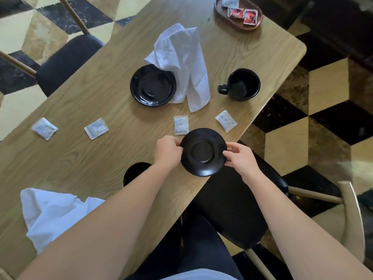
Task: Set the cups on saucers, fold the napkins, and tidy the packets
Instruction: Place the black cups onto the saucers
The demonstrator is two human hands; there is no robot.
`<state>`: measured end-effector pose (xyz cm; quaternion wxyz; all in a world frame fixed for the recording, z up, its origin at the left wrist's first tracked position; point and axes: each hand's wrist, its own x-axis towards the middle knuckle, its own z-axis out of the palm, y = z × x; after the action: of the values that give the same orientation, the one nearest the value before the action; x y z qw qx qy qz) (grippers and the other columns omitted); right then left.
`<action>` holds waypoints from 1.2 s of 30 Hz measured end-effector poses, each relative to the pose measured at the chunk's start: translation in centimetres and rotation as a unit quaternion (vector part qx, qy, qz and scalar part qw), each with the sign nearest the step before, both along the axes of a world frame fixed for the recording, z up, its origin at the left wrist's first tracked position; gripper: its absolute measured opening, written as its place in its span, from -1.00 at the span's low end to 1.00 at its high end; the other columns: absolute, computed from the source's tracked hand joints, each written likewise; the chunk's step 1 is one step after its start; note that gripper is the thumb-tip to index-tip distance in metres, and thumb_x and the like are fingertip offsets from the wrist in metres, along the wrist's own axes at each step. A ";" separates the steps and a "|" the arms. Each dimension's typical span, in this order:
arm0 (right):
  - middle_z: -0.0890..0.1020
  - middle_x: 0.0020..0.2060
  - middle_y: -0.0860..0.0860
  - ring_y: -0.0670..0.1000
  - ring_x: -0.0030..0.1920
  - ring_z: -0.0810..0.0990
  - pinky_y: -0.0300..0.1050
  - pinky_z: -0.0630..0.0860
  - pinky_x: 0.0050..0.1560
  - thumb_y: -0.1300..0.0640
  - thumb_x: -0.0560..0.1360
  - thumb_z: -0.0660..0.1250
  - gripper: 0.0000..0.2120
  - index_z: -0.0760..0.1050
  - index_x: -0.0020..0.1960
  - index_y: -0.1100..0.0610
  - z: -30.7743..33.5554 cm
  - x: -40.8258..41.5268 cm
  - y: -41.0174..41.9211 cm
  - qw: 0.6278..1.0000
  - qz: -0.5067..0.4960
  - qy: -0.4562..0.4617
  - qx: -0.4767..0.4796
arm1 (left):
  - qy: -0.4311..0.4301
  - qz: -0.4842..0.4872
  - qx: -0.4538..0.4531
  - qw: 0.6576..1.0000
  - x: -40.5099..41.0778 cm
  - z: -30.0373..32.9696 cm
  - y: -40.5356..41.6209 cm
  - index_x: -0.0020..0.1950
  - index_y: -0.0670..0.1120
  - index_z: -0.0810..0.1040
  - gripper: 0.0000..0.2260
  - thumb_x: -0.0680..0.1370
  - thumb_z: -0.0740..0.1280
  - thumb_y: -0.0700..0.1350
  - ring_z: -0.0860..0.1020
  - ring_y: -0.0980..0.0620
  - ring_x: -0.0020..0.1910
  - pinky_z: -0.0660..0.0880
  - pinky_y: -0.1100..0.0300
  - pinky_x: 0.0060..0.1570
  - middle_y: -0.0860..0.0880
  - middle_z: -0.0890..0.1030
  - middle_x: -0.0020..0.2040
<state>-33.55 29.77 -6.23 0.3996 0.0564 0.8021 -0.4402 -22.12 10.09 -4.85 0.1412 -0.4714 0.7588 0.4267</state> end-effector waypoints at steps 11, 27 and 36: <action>0.65 0.11 -0.03 -0.06 0.10 0.63 -0.21 0.60 -0.10 0.22 0.60 0.35 -0.66 0.55 0.35 0.05 -1.5 -0.4 -0.1 1.000 -0.001 -0.007 -0.009 | -0.001 0.032 -0.018 0.999 -0.5 -0.8 -0.3 -0.06 -0.12 0.73 -0.90 0.56 0.41 -0.21 0.64 -0.06 -0.06 0.57 0.09 -0.03 -0.07 0.69 -0.07; 0.67 0.07 0.01 -0.03 0.06 0.67 -0.20 0.66 -0.12 0.24 0.57 0.37 -0.68 0.56 0.31 0.06 -1.8 -0.4 -0.5 0.995 0.103 -0.011 0.008 | -0.068 -0.040 -0.028 0.996 0.2 -0.4 -1.7 -0.01 -0.27 0.69 -0.89 0.54 0.39 -0.27 0.67 -0.13 -0.06 0.62 0.00 -0.09 -0.17 0.68 -0.05; 0.70 0.03 -0.06 -0.02 0.06 0.66 -0.01 0.59 0.18 -0.01 0.48 0.45 -0.69 0.66 0.17 0.08 1.3 -5.9 -7.3 0.962 0.219 0.132 0.094 | 0.024 0.239 0.096 0.966 0.0 -1.5 -5.8 -0.17 -0.19 0.60 -0.81 0.53 0.48 -0.09 0.60 -0.08 -0.35 0.61 0.07 -0.23 -0.18 0.65 -0.28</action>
<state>-39.47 22.46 -4.89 0.3697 -0.1423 0.8782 -0.2681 -22.10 4.28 -6.36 0.0616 -0.6130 0.5825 0.5303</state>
